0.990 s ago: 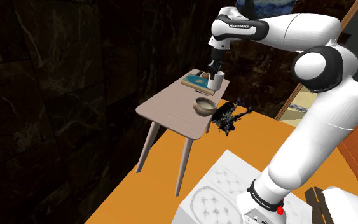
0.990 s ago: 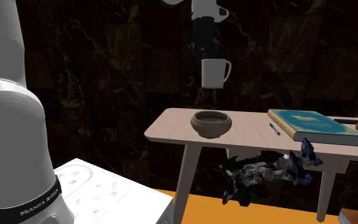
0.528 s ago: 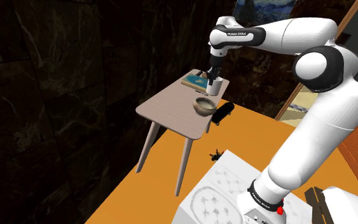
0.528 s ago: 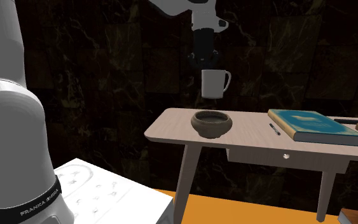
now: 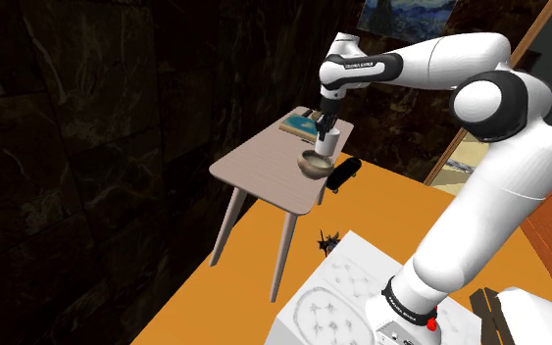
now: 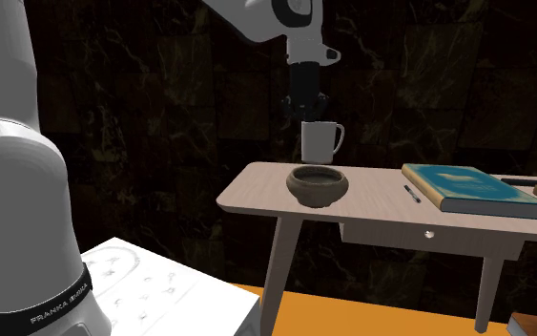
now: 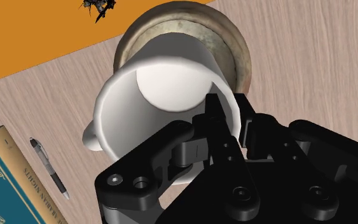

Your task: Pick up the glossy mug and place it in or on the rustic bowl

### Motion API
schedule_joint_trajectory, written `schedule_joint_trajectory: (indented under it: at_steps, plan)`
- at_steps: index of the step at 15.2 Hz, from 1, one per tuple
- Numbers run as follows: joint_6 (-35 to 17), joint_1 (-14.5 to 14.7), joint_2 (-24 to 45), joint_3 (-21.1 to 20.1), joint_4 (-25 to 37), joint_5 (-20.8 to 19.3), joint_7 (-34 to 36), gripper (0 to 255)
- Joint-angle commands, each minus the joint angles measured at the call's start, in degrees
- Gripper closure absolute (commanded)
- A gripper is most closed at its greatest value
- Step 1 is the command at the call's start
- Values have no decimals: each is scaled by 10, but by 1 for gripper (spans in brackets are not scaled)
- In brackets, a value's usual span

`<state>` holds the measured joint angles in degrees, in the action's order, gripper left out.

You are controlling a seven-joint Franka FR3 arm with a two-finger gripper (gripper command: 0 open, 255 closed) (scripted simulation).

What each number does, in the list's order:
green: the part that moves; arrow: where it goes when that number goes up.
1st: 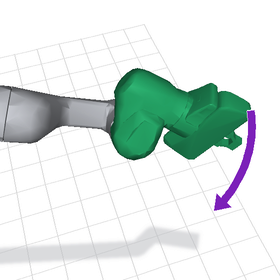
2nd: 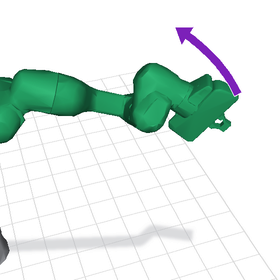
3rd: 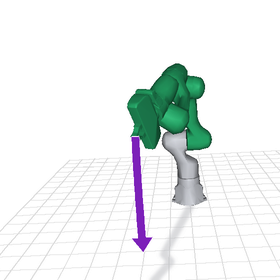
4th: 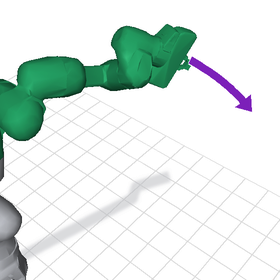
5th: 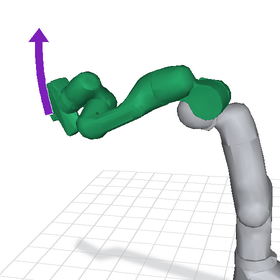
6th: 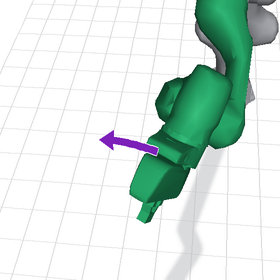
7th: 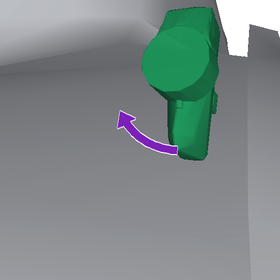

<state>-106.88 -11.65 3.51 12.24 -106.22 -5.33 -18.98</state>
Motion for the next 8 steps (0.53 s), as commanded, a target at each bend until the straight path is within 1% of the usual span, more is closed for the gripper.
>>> schedule_joint_trajectory:
  at_steps: [1,3,8]
  plan:
    - [-15,0,4,0,-11,0,1,255]
    - [-30,-1,7,0,-22,1,2,255]
    - [-30,-1,7,0,-22,1,2,255]
